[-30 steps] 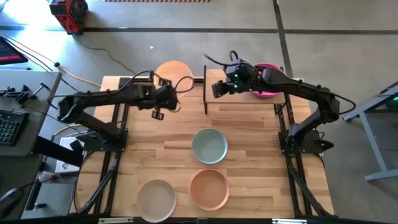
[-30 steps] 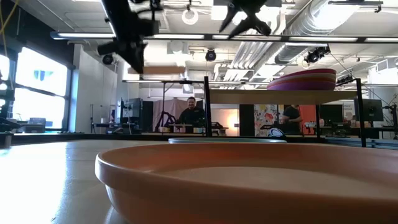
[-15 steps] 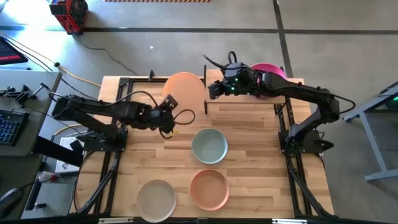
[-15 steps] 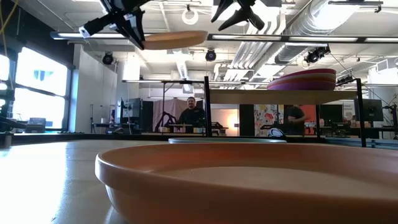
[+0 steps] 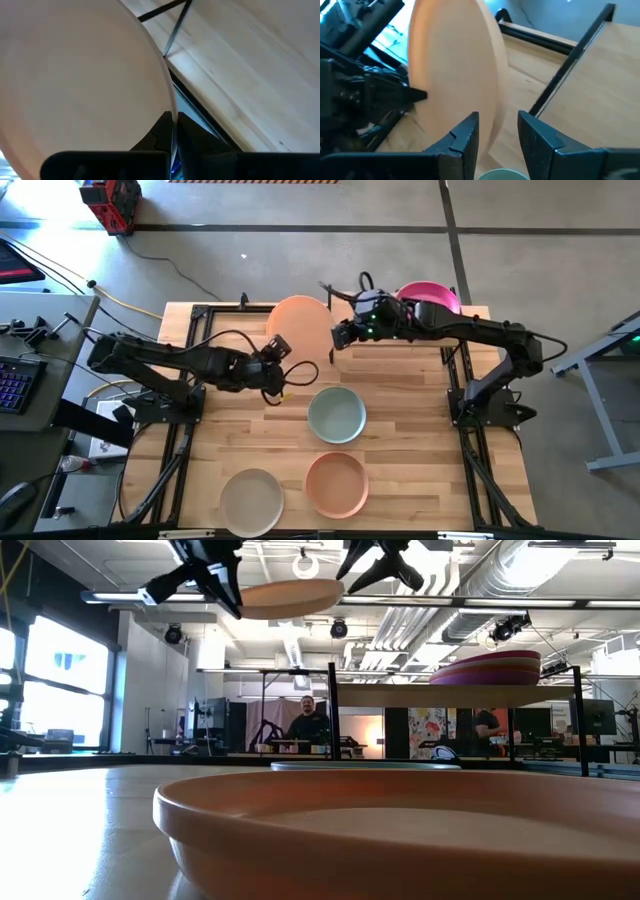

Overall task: Place and stack plates onto a shelf
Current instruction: Put the light orange plate on the shelf

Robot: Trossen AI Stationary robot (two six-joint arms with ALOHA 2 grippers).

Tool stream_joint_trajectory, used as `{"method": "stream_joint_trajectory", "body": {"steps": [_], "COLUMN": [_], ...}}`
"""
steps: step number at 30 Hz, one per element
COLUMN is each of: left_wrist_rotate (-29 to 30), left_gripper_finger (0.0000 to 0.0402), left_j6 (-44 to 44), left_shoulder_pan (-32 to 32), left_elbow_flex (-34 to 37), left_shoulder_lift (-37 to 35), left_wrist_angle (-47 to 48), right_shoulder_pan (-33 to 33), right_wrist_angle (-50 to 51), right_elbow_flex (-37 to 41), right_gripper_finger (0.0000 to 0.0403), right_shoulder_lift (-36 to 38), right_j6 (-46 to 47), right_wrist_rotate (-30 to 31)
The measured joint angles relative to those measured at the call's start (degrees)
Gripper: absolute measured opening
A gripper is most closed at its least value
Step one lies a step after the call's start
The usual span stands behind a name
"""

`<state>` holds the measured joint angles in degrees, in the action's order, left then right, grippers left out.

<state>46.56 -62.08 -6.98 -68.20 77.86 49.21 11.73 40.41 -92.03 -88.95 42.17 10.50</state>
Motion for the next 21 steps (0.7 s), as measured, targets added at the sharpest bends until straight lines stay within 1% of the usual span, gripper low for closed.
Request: {"method": "stream_joint_trajectory", "body": {"steps": [12,17,19,21], "left_wrist_rotate": [0.55,0.55,0.55,0.55], "left_gripper_finger": [0.0001,0.0001,0.0001,0.0001], "left_j6": [0.28,0.24,-0.12,-0.09], "left_shoulder_pan": [0.02,0.02,0.02,0.02], "left_elbow_flex": [0.02,0.02,0.02,0.02], "left_shoulder_lift": [0.22,0.24,0.24,0.24], "left_wrist_angle": [-0.45,-2.67,-2.79,-2.8], "right_shoulder_pan": [-0.27,-0.45,-0.51,-0.53], "right_wrist_angle": [0.34,0.09,0.21,0.13], "right_elbow_flex": [0.04,0.04,0.04,0.04], "right_gripper_finger": [0.0117,0.0116,0.0109,0.0093], "right_shoulder_lift": [-2.01,-2.7,-2.75,-2.73], "right_j6": [0.9,1.52,1.51,1.51], "right_wrist_rotate": [2.25,2.68,3.02,3.02]}}
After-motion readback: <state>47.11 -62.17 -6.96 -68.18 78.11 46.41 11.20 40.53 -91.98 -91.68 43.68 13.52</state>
